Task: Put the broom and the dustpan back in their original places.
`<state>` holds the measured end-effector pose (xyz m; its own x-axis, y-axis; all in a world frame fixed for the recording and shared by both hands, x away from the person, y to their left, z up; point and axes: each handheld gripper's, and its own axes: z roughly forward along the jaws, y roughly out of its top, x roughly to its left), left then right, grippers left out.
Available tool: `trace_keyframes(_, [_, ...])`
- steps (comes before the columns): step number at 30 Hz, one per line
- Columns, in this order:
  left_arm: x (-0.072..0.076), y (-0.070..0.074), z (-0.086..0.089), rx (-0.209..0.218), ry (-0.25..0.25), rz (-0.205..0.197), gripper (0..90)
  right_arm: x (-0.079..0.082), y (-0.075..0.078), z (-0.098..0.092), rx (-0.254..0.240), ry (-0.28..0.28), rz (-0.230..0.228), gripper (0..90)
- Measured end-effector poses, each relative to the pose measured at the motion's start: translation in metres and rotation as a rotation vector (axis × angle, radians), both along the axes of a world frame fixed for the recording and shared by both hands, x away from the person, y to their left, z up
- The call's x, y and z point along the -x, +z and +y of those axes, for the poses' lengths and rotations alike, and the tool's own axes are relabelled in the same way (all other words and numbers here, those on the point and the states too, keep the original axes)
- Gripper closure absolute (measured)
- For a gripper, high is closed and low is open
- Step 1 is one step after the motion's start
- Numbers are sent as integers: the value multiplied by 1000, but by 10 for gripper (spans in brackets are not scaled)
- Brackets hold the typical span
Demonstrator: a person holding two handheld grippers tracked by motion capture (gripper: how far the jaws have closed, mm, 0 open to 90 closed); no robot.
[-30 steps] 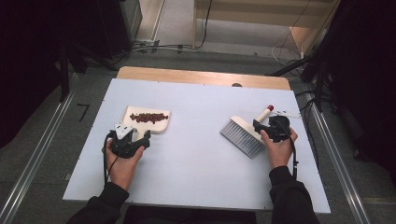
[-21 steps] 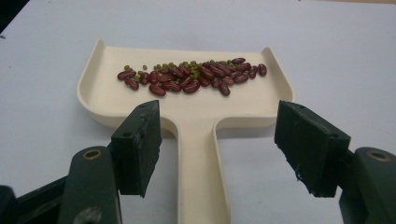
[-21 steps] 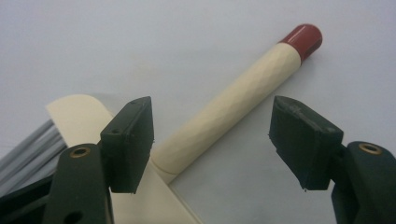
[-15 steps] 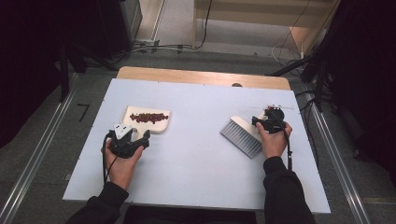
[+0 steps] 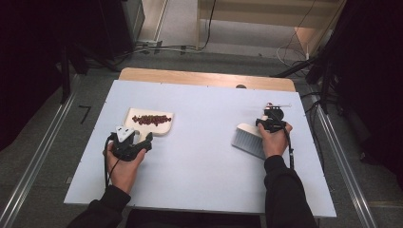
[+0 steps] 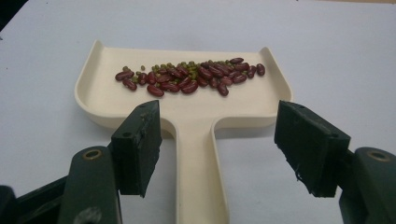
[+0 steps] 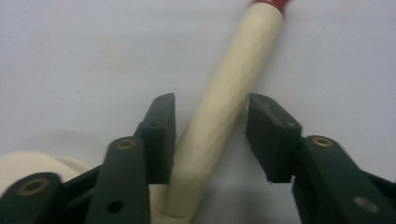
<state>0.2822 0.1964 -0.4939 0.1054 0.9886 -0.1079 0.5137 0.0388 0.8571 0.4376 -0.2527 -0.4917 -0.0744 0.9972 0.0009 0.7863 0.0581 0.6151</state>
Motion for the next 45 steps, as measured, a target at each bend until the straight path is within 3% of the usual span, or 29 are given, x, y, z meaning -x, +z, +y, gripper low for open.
trace_keyframes(10, [0, 0, 0, -1, 0, 0, 332, 20, -3, -4, 5, 30, -28, 669])
trace_keyframes(13, [0, 0, 0, 0, 2, -1, 332, 28, -4, -3, 25, 9, -39, 676])
trace_keyframes(17, [0, 0, 1, -5, 2, 0, 332, 37, -6, -5, 10, -35, -56, 677])
trace_keyframes(22, [0, 0, 2, -3, 9, -4, 331, 39, -5, -5, 7, -50, -53, 672])
trace_keyframes(30, [0, 1, 7, 3, 26, -10, 289, 44, 0, -13, -63, -1, -114, 408])
trace_keyframes(34, [0, 2, 10, 11, 35, -8, 268, 51, 4, -14, -106, 65, -158, 311])
trace_keyframes(40, [0, 3, 17, 25, 51, -8, 253, 61, 10, -15, -98, 130, -183, 265])
trace_keyframes(45, [1, 5, 26, 40, 69, -4, 241, 69, 13, -22, -103, 143, -197, 253])
